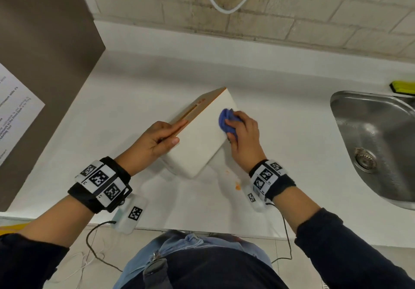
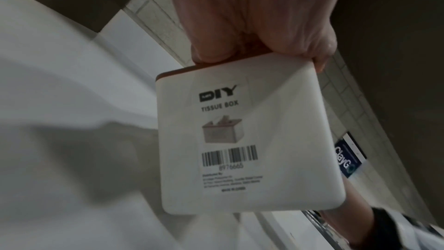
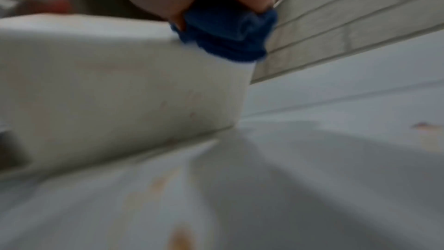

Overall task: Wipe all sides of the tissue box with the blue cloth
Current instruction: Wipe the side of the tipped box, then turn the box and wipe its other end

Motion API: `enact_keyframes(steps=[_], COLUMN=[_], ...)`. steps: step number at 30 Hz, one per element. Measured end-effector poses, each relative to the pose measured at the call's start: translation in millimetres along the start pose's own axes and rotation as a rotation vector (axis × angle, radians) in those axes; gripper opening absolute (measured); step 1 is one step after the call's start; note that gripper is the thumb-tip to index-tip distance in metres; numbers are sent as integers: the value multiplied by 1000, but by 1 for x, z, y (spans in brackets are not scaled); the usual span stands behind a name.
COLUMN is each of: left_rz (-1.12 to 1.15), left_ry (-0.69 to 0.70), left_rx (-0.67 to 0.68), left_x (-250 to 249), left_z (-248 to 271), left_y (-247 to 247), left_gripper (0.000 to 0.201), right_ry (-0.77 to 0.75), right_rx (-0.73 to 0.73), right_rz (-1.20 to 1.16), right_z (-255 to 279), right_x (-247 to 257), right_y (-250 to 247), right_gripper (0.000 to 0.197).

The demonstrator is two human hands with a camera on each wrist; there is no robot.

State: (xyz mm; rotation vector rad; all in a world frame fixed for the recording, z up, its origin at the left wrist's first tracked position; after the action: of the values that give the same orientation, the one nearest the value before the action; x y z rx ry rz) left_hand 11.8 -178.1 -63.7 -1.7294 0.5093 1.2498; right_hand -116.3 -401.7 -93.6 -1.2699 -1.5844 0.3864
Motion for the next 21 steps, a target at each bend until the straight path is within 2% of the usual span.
enact_keyframes(steps=[2, 4, 7, 10, 13, 16, 19, 21], left_rz=[-24, -107, -275, -438, -562, -711, -779, -888], left_ry=[3, 13, 47, 92, 58, 9, -34, -56], left_rx=[21, 50, 153, 290, 359, 424, 405, 322], left_x=[0, -1, -3, -7, -4, 7, 16, 15], left_z=[-1, -2, -6, -12, -16, -14, -11, -13], left_y=[1, -5, -26, -50, -71, -83, -91, -90], left_gripper=[48, 46, 51, 62, 71, 67, 71, 74], right_ry=[278, 474, 610, 630, 591, 546, 543, 567], right_rx=[-42, -94, -137, -115, -88, -73, -53, -49], right_rz=[-168, -384, -590, -694, -681, -662, -689, -709], right_z=[-15, -25, -27, -23, -15, -9, -7, -5], right_x=[-8, -10, -1, 9, 20, 31, 39, 41], right_y=[-16, -33, -56, -66, -66, -63, -59, -55], right_gripper=[20, 16, 13, 14, 12, 20, 31, 21])
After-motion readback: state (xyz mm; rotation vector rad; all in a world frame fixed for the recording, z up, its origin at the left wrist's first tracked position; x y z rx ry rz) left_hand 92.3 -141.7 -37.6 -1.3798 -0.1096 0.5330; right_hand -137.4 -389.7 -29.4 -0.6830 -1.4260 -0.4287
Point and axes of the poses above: each hand's wrist, its own z-axis away from the middle knuckle, its own y-axis out of the palm, x = y × z, the point moved 2 cm from there along -z, towards the middle knuckle
